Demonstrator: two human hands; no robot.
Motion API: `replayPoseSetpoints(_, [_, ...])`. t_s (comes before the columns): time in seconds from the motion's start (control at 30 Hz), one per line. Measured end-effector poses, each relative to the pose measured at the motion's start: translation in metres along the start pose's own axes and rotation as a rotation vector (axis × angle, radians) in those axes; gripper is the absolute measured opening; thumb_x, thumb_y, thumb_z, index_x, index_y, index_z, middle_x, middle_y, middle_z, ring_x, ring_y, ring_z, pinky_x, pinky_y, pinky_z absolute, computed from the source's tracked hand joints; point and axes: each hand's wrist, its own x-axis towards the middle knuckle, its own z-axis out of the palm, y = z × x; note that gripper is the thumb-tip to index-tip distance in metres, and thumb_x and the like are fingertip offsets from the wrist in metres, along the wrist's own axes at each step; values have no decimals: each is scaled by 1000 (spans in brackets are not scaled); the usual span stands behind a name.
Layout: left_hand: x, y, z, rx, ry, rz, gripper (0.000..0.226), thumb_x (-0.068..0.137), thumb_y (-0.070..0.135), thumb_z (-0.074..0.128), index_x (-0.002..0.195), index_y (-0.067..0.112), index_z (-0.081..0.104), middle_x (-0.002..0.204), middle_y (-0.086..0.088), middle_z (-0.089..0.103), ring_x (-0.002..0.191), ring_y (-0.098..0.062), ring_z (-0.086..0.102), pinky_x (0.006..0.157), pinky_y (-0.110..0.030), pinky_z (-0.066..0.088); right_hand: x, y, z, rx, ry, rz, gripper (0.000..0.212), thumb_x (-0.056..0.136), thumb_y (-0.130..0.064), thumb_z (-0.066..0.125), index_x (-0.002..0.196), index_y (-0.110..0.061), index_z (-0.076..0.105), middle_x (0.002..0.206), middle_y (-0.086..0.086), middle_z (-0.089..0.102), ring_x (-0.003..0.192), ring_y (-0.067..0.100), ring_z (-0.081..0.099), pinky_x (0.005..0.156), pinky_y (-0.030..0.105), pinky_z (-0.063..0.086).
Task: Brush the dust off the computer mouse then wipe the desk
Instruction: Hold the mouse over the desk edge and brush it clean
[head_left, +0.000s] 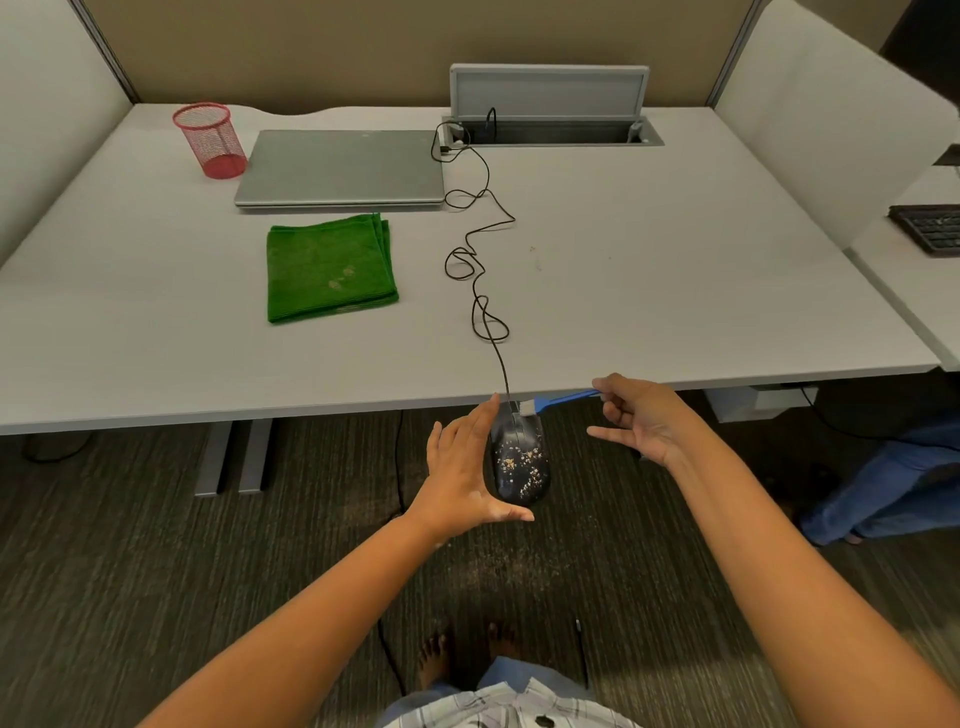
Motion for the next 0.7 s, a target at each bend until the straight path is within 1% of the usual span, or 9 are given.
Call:
replayPoseSetpoints(0.1, [0,0,-1,-2,-2,-7,128,48,61,79,130,56,-19,150,3,16,127,1,0,109,-41,-14,1,2,-4,13,32,13,10,77,-17,71,78,-14,61,67,-1,58,51,4,55,49,32,56])
replayPoseSetpoints(0.2, [-1,-1,-2,11,0,-10,127,48,62,79,130,56,-18,150,1,18,136,-12,7,110,-41,-13,2,-1,-8,49,57,18,10,77,-15,70,79,-14,60,67,-1,57,52,4,53,48,32,56])
replayPoseSetpoints(0.27, [-2,-1,-2,19,-2,-12,127,48,62,78,130,56,-19,149,1,19,137,-16,10,110,-42,-12,1,-3,-6,51,45,11,10,78,-16,70,80,-14,60,68,-1,56,54,5,53,49,32,56])
replayPoseSetpoints(0.47, [1,2,-4,38,-5,-4,128,48,63,78,130,53,-20,150,0,20,137,-18,12,112,-45,-9,-1,-3,8,0,7,0,11,77,-16,71,80,-13,61,68,-1,59,54,5,55,48,30,56])
replayPoseSetpoints(0.7, [1,1,-7,31,8,-2,129,48,62,78,130,52,-20,150,1,18,137,-18,11,112,-44,-9,-1,1,-14,49,73,23,11,78,-14,68,79,-13,58,69,0,55,54,5,52,47,30,55])
